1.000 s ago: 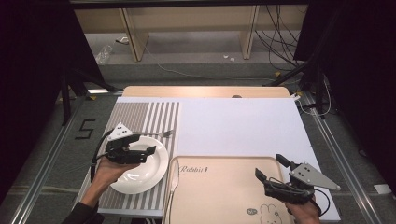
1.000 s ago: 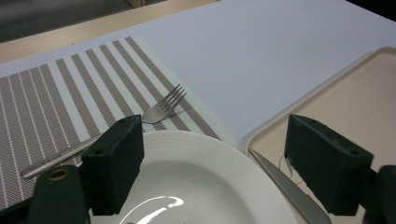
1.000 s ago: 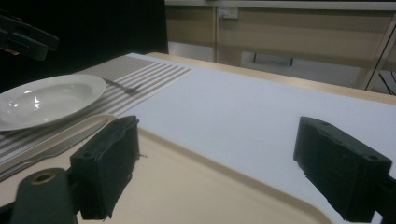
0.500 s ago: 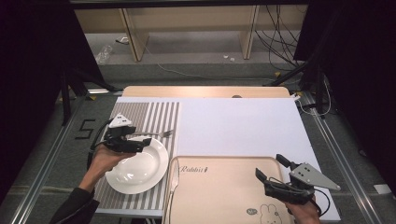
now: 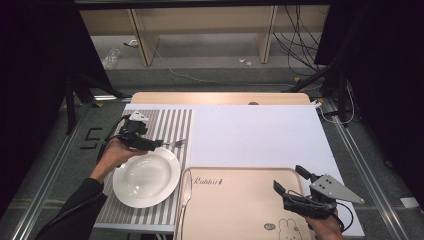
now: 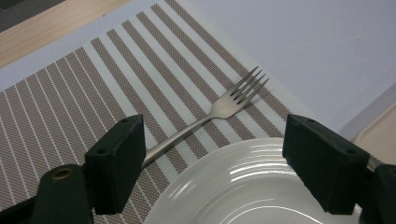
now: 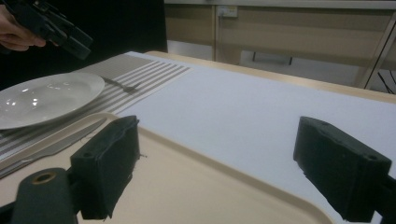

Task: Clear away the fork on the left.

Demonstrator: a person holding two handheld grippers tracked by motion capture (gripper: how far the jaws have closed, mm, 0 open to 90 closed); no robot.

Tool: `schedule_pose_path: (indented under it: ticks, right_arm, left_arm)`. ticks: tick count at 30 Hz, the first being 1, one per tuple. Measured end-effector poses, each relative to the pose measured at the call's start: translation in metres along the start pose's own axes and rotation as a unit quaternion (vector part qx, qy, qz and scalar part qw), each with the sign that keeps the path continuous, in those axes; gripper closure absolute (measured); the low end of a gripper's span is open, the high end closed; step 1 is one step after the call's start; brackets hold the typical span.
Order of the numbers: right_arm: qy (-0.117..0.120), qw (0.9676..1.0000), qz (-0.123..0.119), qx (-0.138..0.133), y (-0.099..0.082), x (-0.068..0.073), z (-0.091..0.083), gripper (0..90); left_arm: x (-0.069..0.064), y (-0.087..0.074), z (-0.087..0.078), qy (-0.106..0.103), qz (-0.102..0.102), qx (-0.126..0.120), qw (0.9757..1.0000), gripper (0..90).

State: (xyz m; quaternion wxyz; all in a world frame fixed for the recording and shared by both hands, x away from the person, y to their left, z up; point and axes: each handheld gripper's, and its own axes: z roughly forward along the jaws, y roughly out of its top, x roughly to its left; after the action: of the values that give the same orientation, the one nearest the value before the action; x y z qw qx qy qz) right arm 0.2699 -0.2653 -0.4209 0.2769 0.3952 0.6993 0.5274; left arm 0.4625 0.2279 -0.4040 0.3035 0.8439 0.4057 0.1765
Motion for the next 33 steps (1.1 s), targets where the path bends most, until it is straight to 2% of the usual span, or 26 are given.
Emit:
schedule_pose_path:
  ticks: [5,8,13,15,27,33]
  right_arm:
    - [0.0,1.0,0.0,0.001,0.0,0.0,0.0,15.2]
    - [0.001,1.0,0.0,0.0,0.0,0.0,0.0,15.2]
    - [0.003,1.0,0.001,-0.005,0.0,0.0,0.002,15.3]
    - [0.004,1.0,0.001,-0.003,-0.001,0.0,0.002,15.3]
    - [0.004,1.0,0.002,-0.003,-0.001,0.0,0.002,15.3]
    - [0.005,1.0,0.001,-0.003,-0.001,0.0,0.002,15.3]
  left_arm:
    - [0.005,0.009,0.011,0.007,0.011,0.021,0.9997,21.6]
    - [0.009,0.013,0.016,0.003,0.014,0.032,0.9994,22.6]
    - [0.013,0.018,0.027,0.001,0.033,0.055,0.9979,23.5]
    - [0.016,0.019,0.03,-0.004,0.03,0.061,0.9976,23.7]
    - [0.025,0.03,0.049,-0.004,0.044,0.111,0.9929,25.3]
    - [0.026,0.033,0.056,-0.005,0.062,0.135,0.9889,25.7]
